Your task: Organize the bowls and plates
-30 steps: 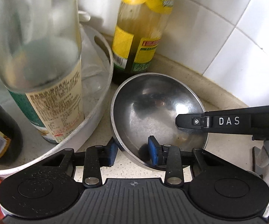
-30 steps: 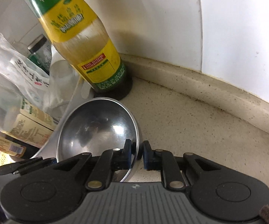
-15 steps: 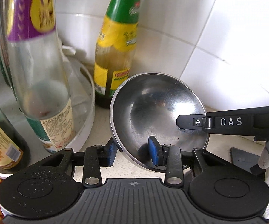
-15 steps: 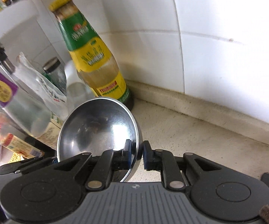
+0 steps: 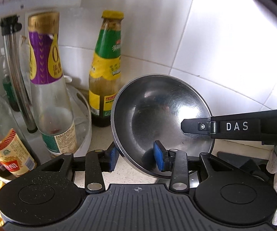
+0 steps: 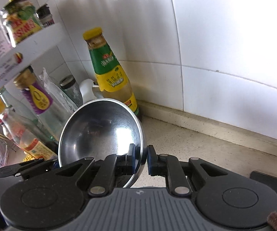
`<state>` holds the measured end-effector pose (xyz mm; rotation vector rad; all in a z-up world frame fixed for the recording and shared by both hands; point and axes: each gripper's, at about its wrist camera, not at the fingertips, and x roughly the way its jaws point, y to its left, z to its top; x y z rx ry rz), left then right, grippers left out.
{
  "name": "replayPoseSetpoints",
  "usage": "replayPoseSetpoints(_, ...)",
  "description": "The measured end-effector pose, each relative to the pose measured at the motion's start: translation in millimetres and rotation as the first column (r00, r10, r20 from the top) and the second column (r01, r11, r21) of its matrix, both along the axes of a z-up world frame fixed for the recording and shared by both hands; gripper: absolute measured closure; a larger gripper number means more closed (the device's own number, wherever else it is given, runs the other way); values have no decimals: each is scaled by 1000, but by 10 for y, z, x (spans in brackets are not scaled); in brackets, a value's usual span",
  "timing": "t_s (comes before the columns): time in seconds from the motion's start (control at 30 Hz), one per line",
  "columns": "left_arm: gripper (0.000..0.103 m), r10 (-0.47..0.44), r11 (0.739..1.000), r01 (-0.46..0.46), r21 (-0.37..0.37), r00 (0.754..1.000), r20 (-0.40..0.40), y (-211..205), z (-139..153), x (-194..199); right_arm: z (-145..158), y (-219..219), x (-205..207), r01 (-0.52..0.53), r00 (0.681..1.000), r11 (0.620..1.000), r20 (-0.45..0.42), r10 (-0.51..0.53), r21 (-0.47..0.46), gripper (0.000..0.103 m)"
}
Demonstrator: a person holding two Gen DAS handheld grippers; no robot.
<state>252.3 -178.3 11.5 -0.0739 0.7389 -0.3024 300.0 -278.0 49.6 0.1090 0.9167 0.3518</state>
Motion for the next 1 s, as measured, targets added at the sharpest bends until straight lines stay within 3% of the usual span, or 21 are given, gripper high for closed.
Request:
replayPoseSetpoints(0.33,54,-82,997,83,-11,995,48,-19,203,-365,295,-62,-430,62,997,998,51,-61,-15,90)
replayPoseSetpoints(1.0,51,-237,972,235,26,967,96,-57,318,-941,502,-178,-1222,182,980,983,86,-179,-30,90)
